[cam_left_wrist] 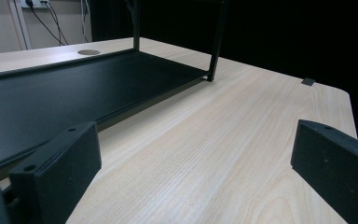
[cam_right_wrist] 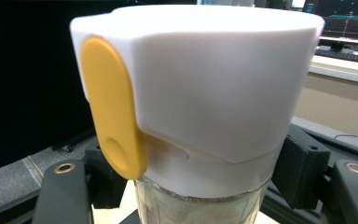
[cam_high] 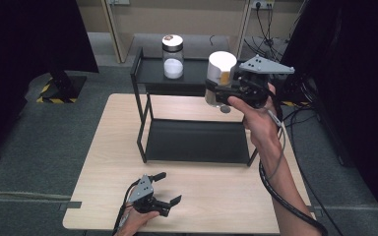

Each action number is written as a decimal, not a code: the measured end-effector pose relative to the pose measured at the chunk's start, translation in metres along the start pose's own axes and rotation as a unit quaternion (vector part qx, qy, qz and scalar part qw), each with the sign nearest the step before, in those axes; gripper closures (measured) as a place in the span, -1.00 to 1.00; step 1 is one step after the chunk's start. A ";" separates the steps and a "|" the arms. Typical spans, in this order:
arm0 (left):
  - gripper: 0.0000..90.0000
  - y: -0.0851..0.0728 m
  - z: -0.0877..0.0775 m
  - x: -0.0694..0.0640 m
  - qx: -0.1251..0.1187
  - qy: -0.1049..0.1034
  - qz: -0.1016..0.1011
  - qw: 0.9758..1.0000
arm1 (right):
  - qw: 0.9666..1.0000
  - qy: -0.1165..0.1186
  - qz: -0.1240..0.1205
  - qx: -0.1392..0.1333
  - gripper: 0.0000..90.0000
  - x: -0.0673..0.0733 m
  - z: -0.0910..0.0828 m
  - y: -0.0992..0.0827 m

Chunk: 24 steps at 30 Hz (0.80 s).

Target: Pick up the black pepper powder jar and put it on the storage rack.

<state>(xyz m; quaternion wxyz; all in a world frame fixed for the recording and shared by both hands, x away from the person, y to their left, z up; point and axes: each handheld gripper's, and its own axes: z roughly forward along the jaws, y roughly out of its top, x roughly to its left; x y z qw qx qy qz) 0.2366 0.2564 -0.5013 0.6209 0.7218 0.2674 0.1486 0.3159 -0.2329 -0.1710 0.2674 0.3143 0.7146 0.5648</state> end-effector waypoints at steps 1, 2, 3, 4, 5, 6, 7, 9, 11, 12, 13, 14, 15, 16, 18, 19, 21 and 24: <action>-0.98 0.000 0.000 0.000 -0.001 0.000 0.000 1.000 | 1.000 -0.002 0.002 0.000 -0.32 0.000 0.001 0.002; -0.98 0.000 0.000 0.000 0.000 0.000 0.000 1.000 | 1.000 -0.003 0.002 0.000 -0.31 -0.001 0.002 0.004; -0.98 0.000 0.000 0.000 0.000 0.000 0.001 1.000 | 1.000 -0.005 0.002 0.000 -0.32 -0.001 0.004 0.006; -0.98 0.000 0.000 0.000 0.000 0.000 0.001 1.000 | 1.000 -0.008 0.003 0.001 -0.32 -0.001 0.005 0.008; -0.98 0.000 0.000 0.000 0.000 0.000 0.001 1.000 | 1.000 -0.009 0.003 0.002 -0.32 -0.001 0.007 0.010; -0.98 0.000 0.000 0.000 0.000 0.000 0.001 1.000 | 1.000 -0.011 0.003 0.003 -0.32 -0.001 0.009 0.012; -0.98 0.000 0.000 0.000 0.000 0.000 0.001 1.000 | 1.000 -0.013 0.004 0.004 -0.32 -0.001 0.010 0.014; -0.98 0.000 0.000 0.000 -0.001 0.000 0.001 1.000 | 1.000 -0.017 0.006 0.004 -0.32 -0.001 0.014 0.017; -0.98 0.000 0.000 0.000 -0.002 0.001 0.001 1.000 | 1.000 -0.022 0.007 0.004 -0.32 0.000 0.018 0.019; -0.98 0.000 0.000 0.000 -0.002 0.000 0.001 1.000 | 1.000 -0.025 0.008 0.004 -0.32 0.000 0.020 0.019; -0.98 0.000 -0.001 0.000 -0.002 0.001 0.002 1.000 | 1.000 -0.026 0.010 0.004 -0.32 -0.001 0.022 0.020; -0.98 0.000 -0.001 0.000 -0.002 0.001 0.002 1.000 | 1.000 -0.027 0.012 0.003 -0.32 -0.002 0.024 0.020; -0.98 0.000 -0.001 0.000 -0.003 0.000 0.002 1.000 | 0.999 -0.029 0.013 0.003 -0.32 -0.002 0.026 0.021; -0.98 0.000 -0.001 0.000 -0.003 0.000 0.002 1.000 | 0.999 -0.031 0.013 0.004 -0.32 -0.002 0.028 0.021; -0.98 0.000 0.000 0.000 -0.002 0.000 0.002 1.000 | 0.999 -0.036 0.014 0.004 -0.32 -0.002 0.031 0.023; -0.98 0.000 0.000 0.000 -0.002 -0.001 0.002 1.000 | 0.999 -0.039 0.015 0.005 -0.32 -0.002 0.033 0.024; -0.98 0.000 0.000 -0.001 -0.002 -0.001 0.002 1.000 | 0.999 -0.044 0.014 0.007 -0.32 -0.002 0.037 0.026; -0.98 0.000 0.000 -0.001 -0.002 -0.002 0.003 1.000 | 0.998 -0.054 0.018 0.009 -0.32 -0.003 0.043 0.029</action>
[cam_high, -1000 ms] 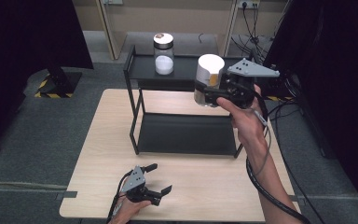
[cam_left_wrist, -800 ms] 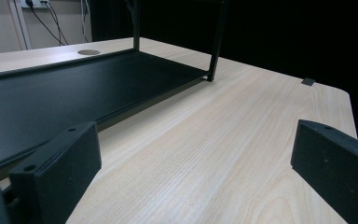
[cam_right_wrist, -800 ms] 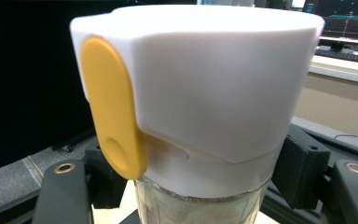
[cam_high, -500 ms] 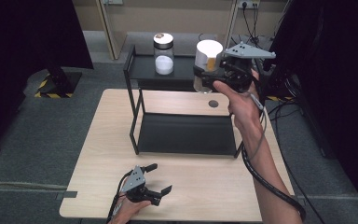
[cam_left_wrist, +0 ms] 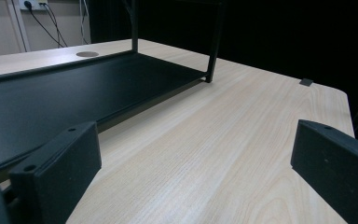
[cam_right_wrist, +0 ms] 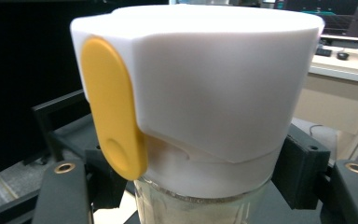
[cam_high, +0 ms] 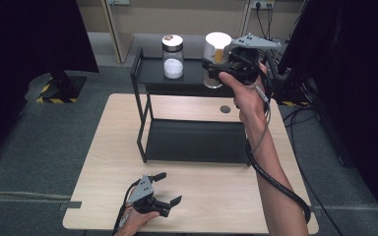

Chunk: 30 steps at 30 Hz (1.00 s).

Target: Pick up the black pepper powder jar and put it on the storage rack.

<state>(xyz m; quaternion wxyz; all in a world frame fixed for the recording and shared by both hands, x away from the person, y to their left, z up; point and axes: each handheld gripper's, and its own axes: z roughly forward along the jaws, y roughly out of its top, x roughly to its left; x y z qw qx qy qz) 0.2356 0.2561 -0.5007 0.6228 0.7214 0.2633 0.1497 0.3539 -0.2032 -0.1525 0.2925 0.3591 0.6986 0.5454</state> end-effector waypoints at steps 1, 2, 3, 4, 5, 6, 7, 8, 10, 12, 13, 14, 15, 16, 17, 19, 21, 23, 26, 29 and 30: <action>-0.98 0.000 0.000 0.000 0.000 0.000 0.000 1.000 | 1.000 -0.003 0.001 0.000 -0.32 0.000 0.002 0.001; -0.98 0.000 0.000 0.000 -0.001 -0.001 -0.001 1.000 | 1.000 -0.006 0.003 0.002 -0.32 -0.001 0.003 0.002; -0.98 0.000 0.000 0.000 0.000 -0.001 0.000 1.000 | 1.000 -0.010 0.004 0.003 -0.32 -0.001 0.005 0.002; -0.98 0.000 0.000 0.000 0.000 -0.001 0.001 1.000 | 1.000 -0.013 0.004 0.004 -0.32 -0.001 0.007 0.003; -0.98 0.000 0.000 0.000 -0.001 -0.002 0.001 1.000 | 1.000 -0.017 0.003 0.004 -0.32 -0.001 0.008 0.003; -0.98 0.000 0.000 0.000 -0.001 -0.002 0.001 1.000 | 1.000 -0.020 0.003 0.004 -0.32 -0.001 0.009 0.003; -0.98 0.000 0.000 -0.001 -0.001 -0.002 0.001 1.000 | 1.000 -0.022 0.005 0.003 -0.31 -0.001 0.010 0.003; -0.98 0.000 0.000 -0.001 -0.001 -0.002 0.001 1.000 | 1.000 -0.024 0.007 0.002 -0.32 -0.002 0.012 0.003; -0.98 0.000 0.000 -0.001 -0.001 -0.002 0.001 1.000 | 1.000 -0.029 0.008 0.002 -0.32 -0.003 0.014 0.003; -0.98 0.000 0.000 -0.001 0.000 -0.003 0.001 1.000 | 0.999 -0.035 0.008 0.004 -0.32 -0.002 0.016 0.003; -0.98 0.000 0.001 -0.001 0.000 -0.004 0.001 1.000 | 0.999 -0.038 0.008 0.004 -0.32 -0.002 0.018 0.004; -0.98 0.000 0.001 -0.001 -0.001 -0.004 0.001 1.000 | 0.999 -0.040 0.009 0.004 -0.32 -0.003 0.019 0.004; -0.98 0.000 0.000 -0.001 -0.001 -0.004 0.002 1.000 | 0.999 -0.041 0.011 0.004 -0.32 -0.003 0.020 0.004; -0.98 0.000 0.000 -0.001 -0.001 -0.004 0.002 1.000 | 0.999 -0.042 0.012 0.002 -0.32 -0.004 0.021 0.003; -0.98 0.001 0.000 -0.001 -0.001 -0.004 0.002 1.000 | 0.999 -0.043 0.013 0.001 -0.32 -0.004 0.022 0.003; -0.98 0.001 0.000 -0.001 -0.002 -0.004 0.002 1.000 | 0.999 -0.047 0.012 0.002 -0.32 -0.004 0.024 0.003; -0.98 0.001 0.000 -0.001 -0.002 -0.004 0.002 1.000 | 0.999 -0.049 0.015 0.003 -0.32 -0.005 0.026 0.003; -0.98 0.001 0.000 -0.002 -0.002 -0.005 0.002 1.000 | 0.999 -0.051 0.015 0.002 -0.32 -0.005 0.028 0.002; -0.98 0.001 0.000 -0.002 -0.003 -0.006 0.003 1.000 | 0.998 -0.053 0.015 0.003 -0.32 -0.006 0.031 0.001; -0.98 0.001 0.000 -0.002 -0.004 -0.007 0.002 1.000 | 0.998 -0.057 0.018 0.005 -0.32 -0.007 0.036 0.000; -0.98 0.001 0.000 -0.002 -0.004 -0.007 0.002 1.000 | 0.998 -0.058 0.019 0.005 -0.32 -0.007 0.037 0.000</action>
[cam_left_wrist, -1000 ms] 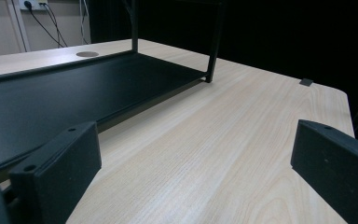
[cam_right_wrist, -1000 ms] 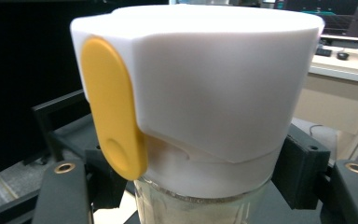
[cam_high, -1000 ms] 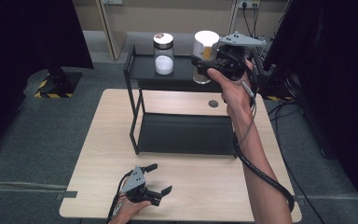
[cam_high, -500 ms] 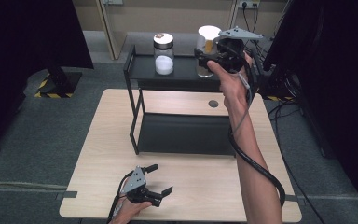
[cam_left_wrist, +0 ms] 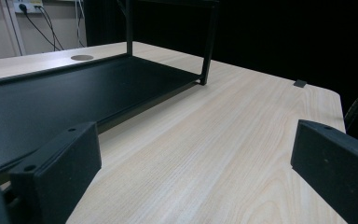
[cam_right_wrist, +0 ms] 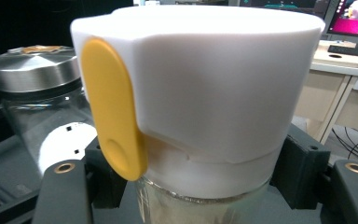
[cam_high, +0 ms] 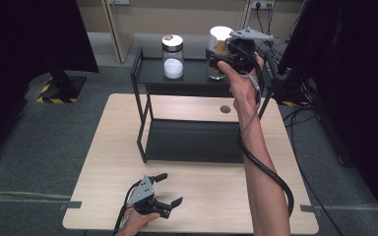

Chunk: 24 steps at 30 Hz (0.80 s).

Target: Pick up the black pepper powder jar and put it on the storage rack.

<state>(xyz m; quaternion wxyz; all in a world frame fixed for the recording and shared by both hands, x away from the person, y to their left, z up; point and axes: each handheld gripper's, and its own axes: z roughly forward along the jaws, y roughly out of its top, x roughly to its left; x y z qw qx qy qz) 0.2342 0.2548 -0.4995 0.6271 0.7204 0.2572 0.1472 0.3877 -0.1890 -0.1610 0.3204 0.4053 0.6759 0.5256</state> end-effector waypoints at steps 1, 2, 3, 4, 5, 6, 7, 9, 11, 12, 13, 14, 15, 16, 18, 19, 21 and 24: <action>-0.98 0.000 0.000 0.000 0.000 0.000 0.000 1.000 | 1.000 -0.001 0.001 0.000 -0.32 0.000 0.001 0.000; -0.98 0.000 0.000 0.000 -0.001 0.000 0.000 1.000 | 1.000 -0.001 0.003 -0.002 -0.32 -0.001 0.002 -0.001; -0.98 0.000 0.000 0.000 -0.001 0.000 0.000 1.000 | 1.000 -0.001 0.003 -0.003 -0.32 -0.001 0.003 -0.001; -0.98 0.000 0.000 0.000 0.000 -0.001 -0.001 1.000 | 1.000 -0.002 0.003 -0.004 -0.32 -0.002 0.004 -0.002; -0.98 0.000 0.000 0.000 0.000 -0.001 0.000 1.000 | 1.000 -0.003 0.002 -0.003 -0.32 -0.002 0.005 -0.002; -0.98 0.000 0.000 0.000 0.000 -0.002 0.000 1.000 | 1.000 -0.004 0.001 -0.002 -0.32 -0.002 0.006 -0.002; -0.98 0.000 0.001 0.000 0.001 -0.002 0.001 1.000 | 1.000 -0.005 0.002 -0.001 -0.32 -0.002 0.006 -0.002; -0.98 0.000 0.001 0.000 0.001 -0.002 0.001 1.000 | 1.000 -0.006 0.003 -0.001 -0.32 -0.002 0.007 -0.003; -0.98 0.000 0.001 0.000 0.001 -0.002 0.000 1.000 | 1.000 -0.007 0.003 -0.001 -0.32 -0.002 0.008 -0.004; -0.98 0.000 0.001 0.000 0.001 -0.002 0.001 1.000 | 1.000 -0.008 0.002 -0.001 -0.32 -0.002 0.009 -0.004; -0.98 0.000 0.001 0.000 0.001 -0.002 0.001 1.000 | 1.000 -0.009 0.002 -0.001 -0.32 -0.002 0.009 -0.004; -0.98 0.000 0.001 0.000 0.001 -0.003 0.001 1.000 | 1.000 -0.010 0.003 0.000 -0.32 -0.002 0.010 -0.005; -0.98 0.000 0.001 0.000 0.001 -0.003 0.001 1.000 | 1.000 -0.012 0.002 0.000 -0.32 -0.002 0.010 -0.005; -0.98 0.000 0.001 -0.001 0.001 -0.003 0.001 1.000 | 1.000 -0.012 0.002 -0.002 -0.32 -0.002 0.010 -0.006; -0.98 0.000 0.001 -0.001 0.001 -0.003 0.001 1.000 | 1.000 -0.012 0.001 -0.003 -0.32 -0.002 0.011 -0.007; -0.98 0.000 0.001 -0.001 0.001 -0.003 0.000 1.000 | 1.000 -0.011 0.000 -0.003 -0.32 -0.002 0.011 -0.007; -0.98 0.000 0.001 -0.001 0.001 -0.003 0.001 1.000 | 1.000 -0.011 -0.004 -0.004 -0.32 -0.001 0.011 -0.008; -0.98 0.000 0.002 -0.001 0.002 -0.004 0.002 1.000 | 1.000 -0.006 0.005 -0.007 -0.41 -0.003 0.010 -0.009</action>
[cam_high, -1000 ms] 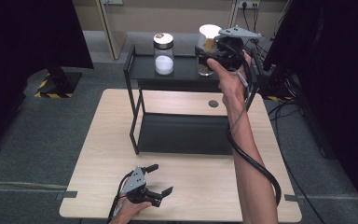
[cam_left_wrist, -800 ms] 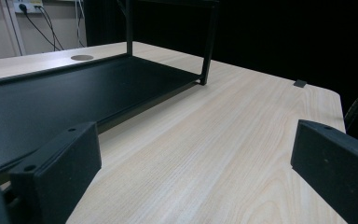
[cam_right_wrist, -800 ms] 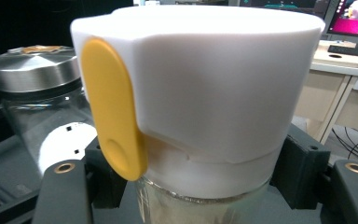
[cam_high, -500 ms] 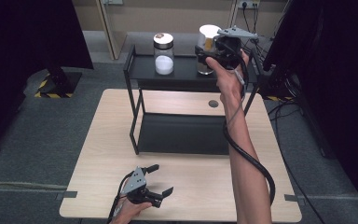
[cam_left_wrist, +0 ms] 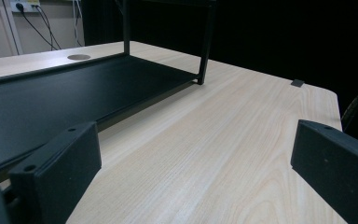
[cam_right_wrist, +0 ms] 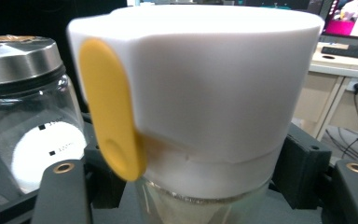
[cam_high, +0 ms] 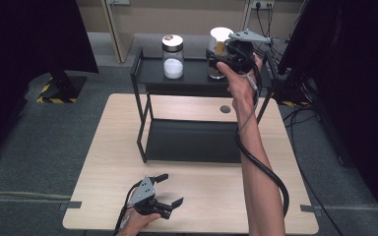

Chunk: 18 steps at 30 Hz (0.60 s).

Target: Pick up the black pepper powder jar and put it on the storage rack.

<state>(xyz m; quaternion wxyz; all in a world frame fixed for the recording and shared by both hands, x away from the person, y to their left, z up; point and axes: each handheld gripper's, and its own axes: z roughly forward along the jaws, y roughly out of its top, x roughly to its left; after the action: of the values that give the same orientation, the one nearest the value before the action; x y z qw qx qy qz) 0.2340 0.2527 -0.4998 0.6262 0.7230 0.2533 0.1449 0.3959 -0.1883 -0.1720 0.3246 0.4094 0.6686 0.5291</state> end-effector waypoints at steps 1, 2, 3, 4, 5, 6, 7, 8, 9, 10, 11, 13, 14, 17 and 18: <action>-0.98 0.000 0.000 0.000 0.000 -0.001 0.000 1.000 | 1.000 0.000 0.004 -0.001 -0.46 0.000 -0.001 0.000; -0.98 0.000 0.000 0.000 0.000 0.000 0.001 1.000 | 1.000 -0.003 0.004 0.002 -0.55 0.000 -0.002 0.002; -0.98 0.000 0.000 0.000 0.000 0.000 0.001 1.000 | 1.000 -0.001 0.007 0.007 -0.62 -0.001 -0.002 0.004; -0.98 0.000 0.000 0.000 0.000 0.000 0.000 1.000 | 1.000 0.002 0.012 0.011 -0.68 -0.001 -0.003 0.006; -0.98 0.000 0.000 0.000 0.001 0.000 0.000 1.000 | 1.000 0.001 0.013 0.013 -0.72 -0.001 -0.004 0.006; -0.98 0.000 0.000 0.000 0.001 0.000 0.000 1.000 | 1.000 -0.001 0.011 0.013 -0.75 -0.001 -0.005 0.006; -0.98 0.000 0.000 0.000 0.001 0.000 0.000 1.000 | 1.000 -0.003 0.010 0.012 -0.77 0.000 -0.006 0.006; -0.98 0.000 0.000 0.000 0.001 0.000 0.000 1.000 | 1.000 -0.001 0.010 0.012 -0.80 -0.001 -0.006 0.005; -0.98 0.000 0.000 0.000 0.001 0.000 0.001 1.000 | 1.000 0.000 0.009 0.013 -0.83 -0.002 -0.007 0.005; -0.98 0.000 0.001 0.000 0.001 0.000 0.001 1.000 | 1.000 0.001 0.008 0.014 -0.85 -0.002 -0.008 0.005; -0.98 0.000 0.001 0.000 0.002 0.000 0.000 1.000 | 1.000 0.002 0.006 0.014 -0.87 -0.002 -0.008 0.005; -0.98 0.000 0.001 0.000 0.002 0.000 0.000 1.000 | 1.000 0.004 0.006 0.013 -0.89 -0.002 -0.010 0.004; -0.98 0.000 0.001 0.000 0.002 0.000 0.000 1.000 | 1.000 0.005 0.004 0.012 -0.89 -0.002 -0.011 0.003; -0.98 0.000 0.000 0.000 0.001 0.000 0.000 1.000 | 1.000 0.010 0.003 0.006 -0.92 -0.004 -0.016 0.002; -0.98 0.000 0.001 0.000 0.001 0.000 0.000 1.000 | 1.000 0.012 0.003 0.005 -0.93 -0.004 -0.017 0.001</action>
<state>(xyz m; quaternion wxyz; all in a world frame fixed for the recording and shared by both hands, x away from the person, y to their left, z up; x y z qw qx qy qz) 0.2343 0.2523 -0.5003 0.6253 0.7237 0.2539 0.1445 0.3829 -0.1997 -0.1670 0.3130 0.4068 0.6734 0.5320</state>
